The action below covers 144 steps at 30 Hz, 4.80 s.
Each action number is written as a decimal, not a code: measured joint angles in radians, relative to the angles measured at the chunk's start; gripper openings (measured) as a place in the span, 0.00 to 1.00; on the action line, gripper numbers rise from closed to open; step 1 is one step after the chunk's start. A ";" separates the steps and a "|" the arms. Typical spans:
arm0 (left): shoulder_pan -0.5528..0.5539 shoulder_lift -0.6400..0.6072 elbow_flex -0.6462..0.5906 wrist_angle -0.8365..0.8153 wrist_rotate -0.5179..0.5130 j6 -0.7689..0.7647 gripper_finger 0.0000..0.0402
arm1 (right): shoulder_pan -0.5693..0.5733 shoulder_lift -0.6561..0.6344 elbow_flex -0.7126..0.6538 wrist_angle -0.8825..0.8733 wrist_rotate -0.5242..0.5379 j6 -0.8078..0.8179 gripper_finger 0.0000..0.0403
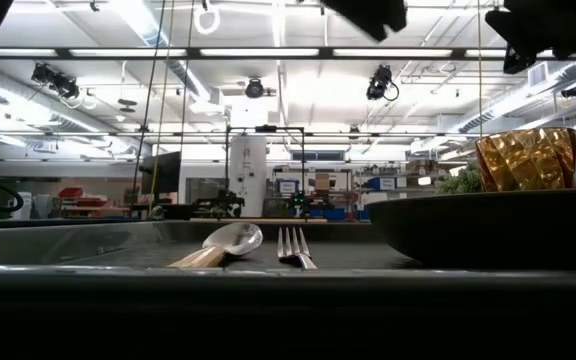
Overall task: Pick and place plate/cup/fork/spoon on tray
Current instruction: Return to Home Position
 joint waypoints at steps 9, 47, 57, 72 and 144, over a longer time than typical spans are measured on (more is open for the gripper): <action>0.022 -0.019 0.010 0.016 0.042 0.456 0.36 | 0.000 -0.063 -0.068 0.020 -0.006 0.072 0.35; 0.264 -0.049 0.010 0.160 0.372 0.760 0.12 | -0.214 -0.061 -0.127 0.206 0.335 0.031 0.25; 0.196 -0.068 0.010 0.134 0.500 0.662 0.05 | -0.214 -0.061 -0.127 0.207 0.334 0.033 0.25; 0.193 -0.111 0.009 0.069 0.474 0.103 0.07 | -0.214 -0.061 -0.127 0.211 0.333 0.034 0.25; -0.028 -1.595 -1.789 1.432 0.694 0.342 0.07 | -0.214 -0.060 -0.127 0.222 0.333 0.034 0.25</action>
